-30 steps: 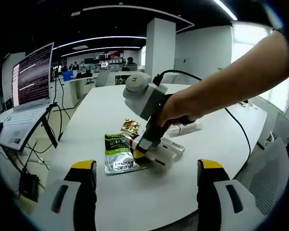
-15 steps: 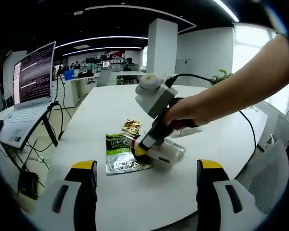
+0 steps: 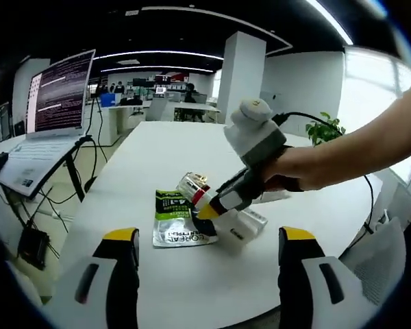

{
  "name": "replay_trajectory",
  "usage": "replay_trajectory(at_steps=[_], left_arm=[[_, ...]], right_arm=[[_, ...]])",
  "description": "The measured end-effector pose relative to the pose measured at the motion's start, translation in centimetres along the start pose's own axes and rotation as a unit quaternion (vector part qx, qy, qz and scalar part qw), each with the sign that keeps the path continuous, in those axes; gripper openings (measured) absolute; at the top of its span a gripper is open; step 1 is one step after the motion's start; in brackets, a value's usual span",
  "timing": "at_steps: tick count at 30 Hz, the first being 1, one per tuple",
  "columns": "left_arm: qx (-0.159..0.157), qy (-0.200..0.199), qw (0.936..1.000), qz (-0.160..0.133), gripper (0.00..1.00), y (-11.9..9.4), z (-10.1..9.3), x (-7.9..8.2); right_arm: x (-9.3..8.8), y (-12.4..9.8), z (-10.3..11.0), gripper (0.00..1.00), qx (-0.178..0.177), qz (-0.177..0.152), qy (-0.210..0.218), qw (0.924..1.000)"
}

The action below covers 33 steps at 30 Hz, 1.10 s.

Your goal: Arrange the skincare products in the storage area until every visible bottle or jar stands upright without overlapping.

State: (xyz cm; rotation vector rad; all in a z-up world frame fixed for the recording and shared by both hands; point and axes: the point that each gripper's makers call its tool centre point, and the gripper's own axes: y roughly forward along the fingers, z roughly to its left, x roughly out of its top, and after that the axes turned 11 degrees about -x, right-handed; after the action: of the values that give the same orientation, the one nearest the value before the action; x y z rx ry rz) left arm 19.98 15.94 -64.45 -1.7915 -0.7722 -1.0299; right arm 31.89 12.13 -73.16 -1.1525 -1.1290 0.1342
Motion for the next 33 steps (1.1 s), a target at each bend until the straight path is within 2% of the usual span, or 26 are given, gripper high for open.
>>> replay_trajectory(at_steps=[2,4,10,13,20,24,29,33], left_arm=[[0.001,-0.009,1.0,-0.005,0.77,-0.1,0.5,0.0],[-0.001,-0.015,0.9998,-0.009,0.77,-0.1,0.2,0.2],[0.0,-0.006,0.9998,-0.02,0.8,-0.3,0.3,0.8],[-0.005,-0.006,0.9997,-0.025,0.81,-0.3,0.1,1.1],[-0.001,-0.027,0.9981,-0.056,0.79,-1.1,1.1,2.2],[0.004,-0.029,0.9978,-0.06,0.79,-1.2,0.8,2.5],[0.003,-0.034,0.9978,-0.057,0.78,-1.4,0.7,2.4],[-0.004,-0.046,0.9959,-0.078,0.79,-1.6,0.2,3.8]], right_arm=[[-0.3,-0.6,0.1,0.28,0.0,-0.001,0.004,1.0],[0.0,-1.1,0.5,0.27,0.004,-0.024,-0.002,0.9997],[-0.1,-2.4,0.8,0.27,0.01,-0.049,0.001,0.9987],[-0.1,-3.8,1.1,0.27,0.011,-0.066,0.004,0.9977],[0.9,-5.6,1.7,0.27,0.022,-0.107,0.024,0.9938],[1.4,-6.8,2.5,0.27,0.026,-0.127,0.019,0.9913],[2.2,-8.0,3.0,0.27,0.037,-0.152,0.035,0.9871],[2.3,-9.2,3.7,0.27,0.037,-0.162,0.037,0.9854]])
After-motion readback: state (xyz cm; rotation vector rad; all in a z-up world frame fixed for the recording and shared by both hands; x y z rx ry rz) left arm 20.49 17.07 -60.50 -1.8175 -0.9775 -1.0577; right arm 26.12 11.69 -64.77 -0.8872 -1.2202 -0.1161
